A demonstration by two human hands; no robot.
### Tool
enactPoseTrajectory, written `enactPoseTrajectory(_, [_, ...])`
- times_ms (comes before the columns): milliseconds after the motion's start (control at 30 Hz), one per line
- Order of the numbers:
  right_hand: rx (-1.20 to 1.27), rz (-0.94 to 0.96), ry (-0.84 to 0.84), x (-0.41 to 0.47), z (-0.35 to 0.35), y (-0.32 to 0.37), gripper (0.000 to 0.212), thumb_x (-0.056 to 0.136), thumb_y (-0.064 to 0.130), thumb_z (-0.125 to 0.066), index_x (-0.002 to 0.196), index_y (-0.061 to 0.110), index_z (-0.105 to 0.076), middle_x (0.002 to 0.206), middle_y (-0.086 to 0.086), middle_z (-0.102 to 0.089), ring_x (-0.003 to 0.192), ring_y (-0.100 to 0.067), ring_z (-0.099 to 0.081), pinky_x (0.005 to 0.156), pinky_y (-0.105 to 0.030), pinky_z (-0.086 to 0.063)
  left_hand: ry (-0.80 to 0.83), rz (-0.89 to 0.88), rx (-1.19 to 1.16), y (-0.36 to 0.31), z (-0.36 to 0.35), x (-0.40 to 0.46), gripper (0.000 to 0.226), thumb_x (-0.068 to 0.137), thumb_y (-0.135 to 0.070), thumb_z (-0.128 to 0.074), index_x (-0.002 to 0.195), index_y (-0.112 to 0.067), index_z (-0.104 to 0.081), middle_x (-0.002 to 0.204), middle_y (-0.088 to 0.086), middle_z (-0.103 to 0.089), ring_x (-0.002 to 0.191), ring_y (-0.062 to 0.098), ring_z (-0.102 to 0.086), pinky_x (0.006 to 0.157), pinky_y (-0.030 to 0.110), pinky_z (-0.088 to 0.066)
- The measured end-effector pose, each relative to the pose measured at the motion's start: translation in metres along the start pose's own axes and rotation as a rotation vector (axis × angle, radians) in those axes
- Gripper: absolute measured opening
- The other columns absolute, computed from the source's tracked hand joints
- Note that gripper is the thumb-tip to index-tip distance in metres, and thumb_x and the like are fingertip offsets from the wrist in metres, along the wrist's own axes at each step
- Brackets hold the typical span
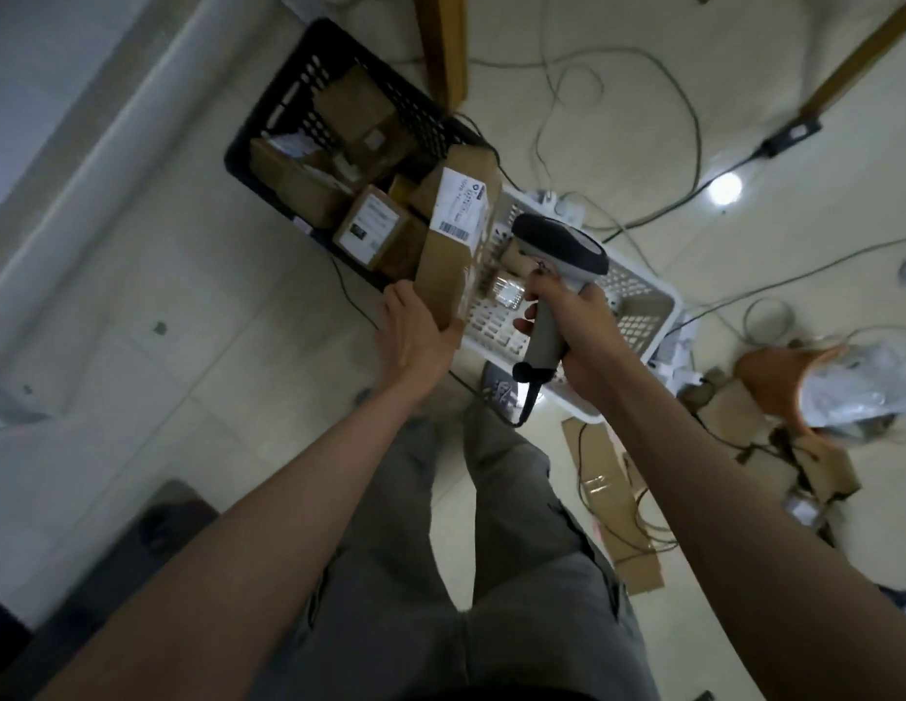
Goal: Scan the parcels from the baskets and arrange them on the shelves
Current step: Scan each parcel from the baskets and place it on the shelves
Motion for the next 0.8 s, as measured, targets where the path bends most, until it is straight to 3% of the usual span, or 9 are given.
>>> enactPoseTrajectory(233, [-0.280,0.088,0.115,-0.065,-0.058,0.034,0.032,0.096,0.004,-0.062,0.127,0.006,-0.056,0.093,-0.015,-0.057,0.072,-0.017,-0.056,0.070,-0.036,-0.061,-0.061,0.080,-0.095,0.042,0.083,-0.049,0.071,0.086,-0.047,-0.072,0.136,-0.011,-0.037,0.135,0.012,-0.048,0.123,0.031,-0.045,0.091,0.047,-0.045])
enactPoseTrajectory(333, [-0.356,0.120,0.198,-0.088,-0.091,0.040,0.027,0.095,0.003,-0.062,0.122,0.007,-0.059,0.086,-0.012,-0.058,0.067,-0.012,-0.058,0.069,-0.032,-0.061,-0.104,0.118,-0.118,0.073,0.116,-0.070,0.068,0.087,-0.047,-0.071,0.135,-0.012,-0.038,0.136,0.010,-0.047,0.124,0.032,-0.045,0.091,0.047,-0.043])
enactPoseTrajectory(600, [-0.554,0.175,0.405,-0.160,-0.188,0.041,0.008,0.093,0.006,-0.066,0.092,0.013,-0.066,0.070,-0.003,-0.061,0.062,-0.017,-0.055,0.059,-0.029,-0.055,-0.224,0.210,-0.155,0.183,0.197,-0.138,0.069,0.085,-0.054,-0.071,0.133,-0.013,-0.042,0.134,0.009,-0.046,0.121,0.033,-0.044,0.089,0.048,-0.044])
enactPoseTrajectory(700, [-0.656,0.245,0.466,-0.185,-0.226,0.040,0.007,0.092,0.009,-0.070,0.099,0.009,-0.068,0.080,-0.008,-0.065,0.068,-0.017,-0.060,0.066,-0.030,-0.057,-0.253,0.226,-0.136,0.222,0.230,-0.160,0.068,0.082,-0.049,-0.075,0.133,-0.016,-0.045,0.132,0.008,-0.047,0.118,0.034,-0.045,0.084,0.045,-0.042])
enactPoseTrajectory(800, [-0.845,0.372,0.543,-0.208,-0.262,0.043,0.014,0.091,0.008,-0.072,0.104,0.003,-0.071,0.085,-0.010,-0.069,0.068,-0.018,-0.064,0.061,-0.025,-0.055,-0.290,0.234,-0.082,0.257,0.268,-0.177,0.067,0.081,-0.046,-0.077,0.134,-0.020,-0.046,0.133,0.007,-0.046,0.120,0.035,-0.044,0.084,0.044,-0.041])
Point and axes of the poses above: each hand's wrist, its own x-axis towards the middle knuckle, its own z-axis out of the back of the hand, y = z × x, the point moved 3 cm from there along x, towards the middle knuckle
